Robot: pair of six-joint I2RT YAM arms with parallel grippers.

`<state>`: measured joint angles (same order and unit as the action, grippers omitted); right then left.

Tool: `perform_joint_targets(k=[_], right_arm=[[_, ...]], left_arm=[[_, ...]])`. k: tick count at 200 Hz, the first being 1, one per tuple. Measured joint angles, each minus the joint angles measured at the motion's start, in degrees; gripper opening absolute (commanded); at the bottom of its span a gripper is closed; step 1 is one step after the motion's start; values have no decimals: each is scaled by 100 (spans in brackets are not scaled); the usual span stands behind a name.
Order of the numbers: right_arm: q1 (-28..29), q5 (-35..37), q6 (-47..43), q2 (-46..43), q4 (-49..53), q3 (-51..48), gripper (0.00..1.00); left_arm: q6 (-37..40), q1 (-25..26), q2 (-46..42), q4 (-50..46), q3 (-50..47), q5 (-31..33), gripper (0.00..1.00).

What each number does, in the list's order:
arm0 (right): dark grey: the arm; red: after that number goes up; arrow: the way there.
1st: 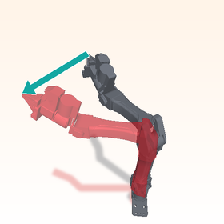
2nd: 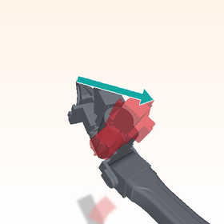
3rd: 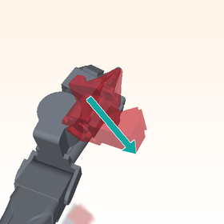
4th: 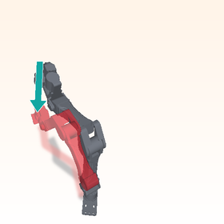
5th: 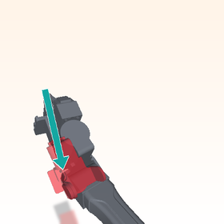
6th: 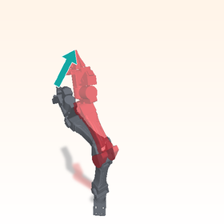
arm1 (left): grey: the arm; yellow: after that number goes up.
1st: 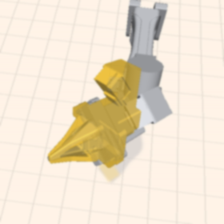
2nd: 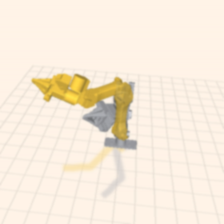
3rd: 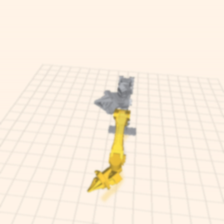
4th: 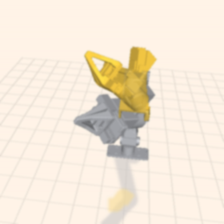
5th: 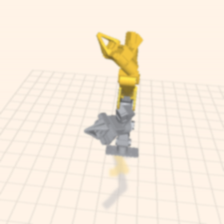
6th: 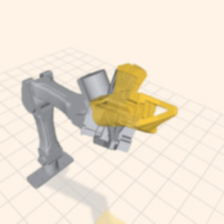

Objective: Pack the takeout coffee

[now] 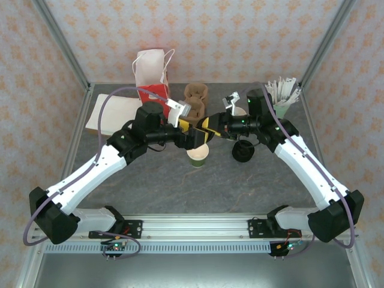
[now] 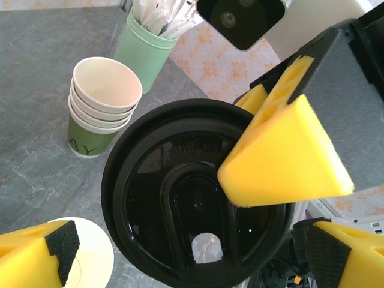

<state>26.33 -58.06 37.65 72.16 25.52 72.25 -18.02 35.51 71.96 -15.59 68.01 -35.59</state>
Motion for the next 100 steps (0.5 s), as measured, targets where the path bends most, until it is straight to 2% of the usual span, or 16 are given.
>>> perform_joint_targets(k=[22, 47, 100], right_arm=[[9, -11, 20, 2, 0, 0, 21], [46, -11, 20, 0, 2, 0, 21], [79, -9, 168, 0, 11, 0, 21]], left_arm=[[7, 0, 57, 0, 26, -2, 100], [9, 0, 107, 4, 28, -24, 94], [4, 0, 131, 55, 28, -114, 87]])
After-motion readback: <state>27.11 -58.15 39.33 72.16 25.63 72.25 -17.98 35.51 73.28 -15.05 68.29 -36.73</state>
